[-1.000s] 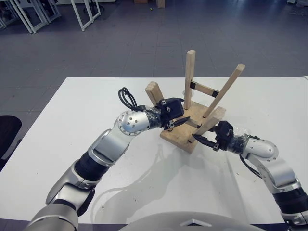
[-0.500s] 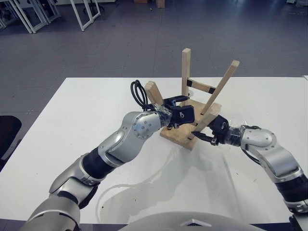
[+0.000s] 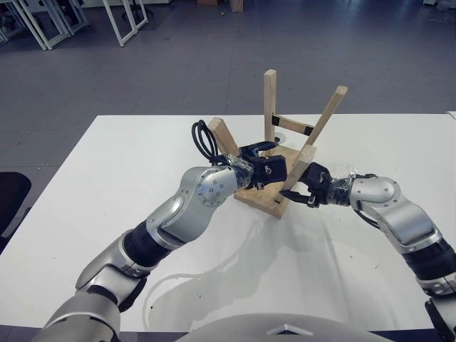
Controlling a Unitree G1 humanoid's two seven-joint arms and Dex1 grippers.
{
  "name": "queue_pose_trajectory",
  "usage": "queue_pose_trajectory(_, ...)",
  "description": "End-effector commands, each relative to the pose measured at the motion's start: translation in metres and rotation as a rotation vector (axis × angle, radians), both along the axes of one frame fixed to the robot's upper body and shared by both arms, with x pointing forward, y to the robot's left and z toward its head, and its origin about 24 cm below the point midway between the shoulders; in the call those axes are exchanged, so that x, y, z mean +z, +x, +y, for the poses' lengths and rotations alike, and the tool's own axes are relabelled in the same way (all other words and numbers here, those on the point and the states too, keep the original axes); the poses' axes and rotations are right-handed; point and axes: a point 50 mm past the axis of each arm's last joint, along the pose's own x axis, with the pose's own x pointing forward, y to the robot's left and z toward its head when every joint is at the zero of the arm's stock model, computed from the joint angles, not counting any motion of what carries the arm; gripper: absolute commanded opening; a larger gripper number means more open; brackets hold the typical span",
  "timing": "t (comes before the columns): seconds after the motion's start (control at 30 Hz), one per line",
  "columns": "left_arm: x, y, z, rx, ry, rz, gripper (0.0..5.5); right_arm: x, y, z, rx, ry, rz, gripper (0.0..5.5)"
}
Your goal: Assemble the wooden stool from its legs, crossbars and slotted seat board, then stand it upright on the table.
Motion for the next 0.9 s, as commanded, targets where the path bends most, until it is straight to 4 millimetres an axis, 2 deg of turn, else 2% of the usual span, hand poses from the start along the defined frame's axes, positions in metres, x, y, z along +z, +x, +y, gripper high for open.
queue_pose_trajectory(0.03, -0.001, 0.013, 0.006, 0.108, -0.212, -0.004, 2.99, -0.085, -0.03, -0.043, -0.203, -0.23, 0.29, 2.02)
queue_pose_trajectory(0.2, 0.04, 0.009, 0.013, 0.085, -0.55, -0.187, 2.99, -0.085, -0.028, -0.039, -0.247, -0.078, 0.231, 2.02)
queue_pose_trajectory(0.3, 0.054, 0.005, 0.016, 0.042, -0.665, -0.242, 2.99, -0.077, -0.029, -0.035, -0.252, 0.012, 0.194, 2.02)
queue_pose_trajectory(0.5, 0.073, -0.001, 0.024, 0.002, -0.851, -0.289, 2.99, -0.052, -0.03, -0.026, -0.244, 0.122, 0.109, 2.02)
queue_pose_trajectory(0.63, 0.074, 0.004, 0.034, 0.041, -0.884, -0.272, 2.99, -0.033, -0.029, -0.018, -0.228, 0.14, 0.071, 2.02)
queue_pose_trajectory(0.67, 0.073, 0.004, 0.035, 0.045, -0.885, -0.267, 2.99, -0.029, -0.028, -0.017, -0.224, 0.14, 0.063, 2.39)
queue_pose_trajectory(0.77, 0.074, 0.005, 0.038, 0.054, -0.884, -0.282, 2.99, -0.019, -0.025, -0.017, -0.233, 0.118, 0.051, 2.96)
queue_pose_trajectory(0.83, 0.083, 0.006, 0.05, 0.101, -0.893, -0.369, 2.99, -0.013, -0.024, -0.022, -0.248, 0.072, 0.044, 3.17)
queue_pose_trajectory(0.87, 0.091, 0.008, 0.062, 0.153, -0.903, -0.447, 2.99, -0.01, -0.024, -0.026, -0.26, 0.043, 0.042, 3.17)
queue_pose_trajectory(0.9, 0.098, 0.011, 0.083, 0.256, -0.896, -0.542, 2.99, -0.007, -0.023, -0.031, -0.282, 0.012, 0.035, 3.17)
